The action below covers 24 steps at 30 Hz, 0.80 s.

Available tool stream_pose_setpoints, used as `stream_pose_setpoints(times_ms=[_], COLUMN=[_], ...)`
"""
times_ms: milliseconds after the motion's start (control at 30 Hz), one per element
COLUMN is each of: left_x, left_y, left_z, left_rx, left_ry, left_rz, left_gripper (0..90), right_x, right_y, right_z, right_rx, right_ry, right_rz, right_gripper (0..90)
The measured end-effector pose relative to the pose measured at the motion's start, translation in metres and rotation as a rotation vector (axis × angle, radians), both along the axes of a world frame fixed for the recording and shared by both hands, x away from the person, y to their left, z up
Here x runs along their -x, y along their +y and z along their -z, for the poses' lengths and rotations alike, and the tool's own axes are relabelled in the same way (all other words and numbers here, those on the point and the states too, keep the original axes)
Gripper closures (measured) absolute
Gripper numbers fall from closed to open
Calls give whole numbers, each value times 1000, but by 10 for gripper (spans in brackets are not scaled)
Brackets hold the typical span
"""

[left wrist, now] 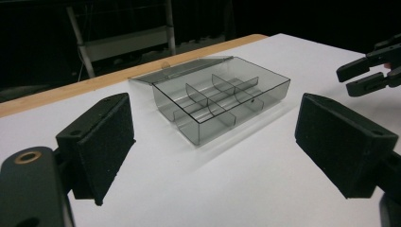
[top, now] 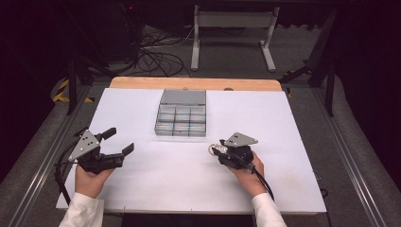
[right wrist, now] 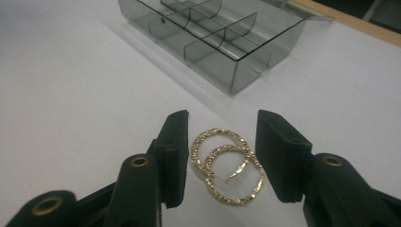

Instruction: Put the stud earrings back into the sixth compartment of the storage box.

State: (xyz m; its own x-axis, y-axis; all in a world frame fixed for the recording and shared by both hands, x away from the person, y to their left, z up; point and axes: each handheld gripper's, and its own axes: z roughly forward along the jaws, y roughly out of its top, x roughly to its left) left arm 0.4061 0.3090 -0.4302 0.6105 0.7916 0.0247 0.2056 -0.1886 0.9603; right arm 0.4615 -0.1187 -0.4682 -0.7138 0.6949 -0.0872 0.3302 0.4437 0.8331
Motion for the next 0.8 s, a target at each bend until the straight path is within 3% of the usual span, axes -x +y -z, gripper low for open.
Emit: stream_pose_setpoints(times_ms=[300, 533, 667, 800], left_x=[0, 0, 0, 0], left_y=[-1, 0, 1, 0], left_z=[2, 2, 3, 3], left_rx=[-1, -3, 0, 1], left_ry=[-9, 0, 0, -1], left_rz=[4, -5, -8, -8], left_gripper=[133, 134, 134, 134], right_x=[-11, -17, -19, -21], right_y=[17, 26, 29, 31], right_z=[11, 21, 24, 24], right_rx=[30, 69, 89, 77], right_ry=[47, 84, 105, 138], right_rz=[-28, -16, -13, -23], right_gripper=[645, 678, 783, 844])
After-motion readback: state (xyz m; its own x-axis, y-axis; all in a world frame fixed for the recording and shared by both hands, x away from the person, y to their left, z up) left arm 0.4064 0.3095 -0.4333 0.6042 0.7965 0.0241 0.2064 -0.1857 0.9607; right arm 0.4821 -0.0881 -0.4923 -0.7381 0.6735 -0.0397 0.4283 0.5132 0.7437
